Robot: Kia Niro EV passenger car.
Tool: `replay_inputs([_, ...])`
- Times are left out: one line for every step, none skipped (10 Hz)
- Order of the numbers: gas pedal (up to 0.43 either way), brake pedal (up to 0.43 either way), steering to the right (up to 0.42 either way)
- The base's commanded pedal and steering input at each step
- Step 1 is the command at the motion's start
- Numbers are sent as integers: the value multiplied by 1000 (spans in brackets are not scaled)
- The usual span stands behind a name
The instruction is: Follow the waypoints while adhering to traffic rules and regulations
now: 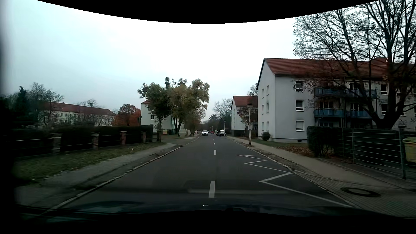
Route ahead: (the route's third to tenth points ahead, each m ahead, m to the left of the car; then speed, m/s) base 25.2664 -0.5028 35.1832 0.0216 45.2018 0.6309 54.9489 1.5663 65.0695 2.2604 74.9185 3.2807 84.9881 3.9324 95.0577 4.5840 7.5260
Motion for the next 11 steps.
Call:
replay_inputs([138, 0, 29])
replay_inputs([138, 0, 29])
replay_inputs([138, 0, 29])
replay_inputs([138, 0, 29])
replay_inputs([138, 0, 29])
replay_inputs([138, 0, 29])
replay_inputs([138, 0, 26])
replay_inputs([138, 0, 20])
replay_inputs([130, 0, 14])
replay_inputs([130, 0, 12])
replay_inputs([130, 0, 9])
